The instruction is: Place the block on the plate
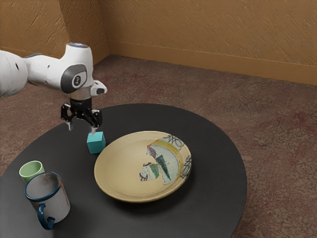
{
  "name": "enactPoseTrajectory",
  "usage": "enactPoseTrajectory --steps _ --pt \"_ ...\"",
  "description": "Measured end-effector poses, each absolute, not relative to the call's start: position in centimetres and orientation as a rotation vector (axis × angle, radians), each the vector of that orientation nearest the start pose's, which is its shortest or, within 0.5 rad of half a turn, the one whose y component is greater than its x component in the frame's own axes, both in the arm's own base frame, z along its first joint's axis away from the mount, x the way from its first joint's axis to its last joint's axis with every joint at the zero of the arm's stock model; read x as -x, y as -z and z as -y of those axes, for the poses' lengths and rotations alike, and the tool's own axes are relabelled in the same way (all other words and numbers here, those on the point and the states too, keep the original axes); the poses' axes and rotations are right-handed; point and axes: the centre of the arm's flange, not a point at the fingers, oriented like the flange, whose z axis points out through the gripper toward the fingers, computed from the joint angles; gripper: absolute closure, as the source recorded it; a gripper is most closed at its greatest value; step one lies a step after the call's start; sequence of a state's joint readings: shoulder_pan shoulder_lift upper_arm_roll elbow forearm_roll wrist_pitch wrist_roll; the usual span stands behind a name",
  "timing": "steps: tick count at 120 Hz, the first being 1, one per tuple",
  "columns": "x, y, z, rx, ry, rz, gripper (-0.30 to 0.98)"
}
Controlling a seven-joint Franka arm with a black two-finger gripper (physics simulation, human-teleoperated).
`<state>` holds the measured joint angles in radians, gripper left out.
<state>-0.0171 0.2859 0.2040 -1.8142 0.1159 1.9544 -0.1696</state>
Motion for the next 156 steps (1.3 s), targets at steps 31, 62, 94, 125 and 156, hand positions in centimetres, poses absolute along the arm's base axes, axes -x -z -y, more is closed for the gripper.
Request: enactPoseTrajectory --steps 31,62,94,125,156 --pt "-62.3 -36.4 -12.5 2.976 -0.144 0.568 0.00" --pt "-63.1 -33.5 -14.5 2.927 -0.172 0.734 0.00" --pt "-64.6 -32.5 -14.3 2.889 -0.151 0.848 0.00" --pt "-66.8 -31.4 -14.2 2.867 -0.100 0.940 0.00" --pt "-67.2 -29.4 -14.2 2.851 -0.080 0.995 0.00"
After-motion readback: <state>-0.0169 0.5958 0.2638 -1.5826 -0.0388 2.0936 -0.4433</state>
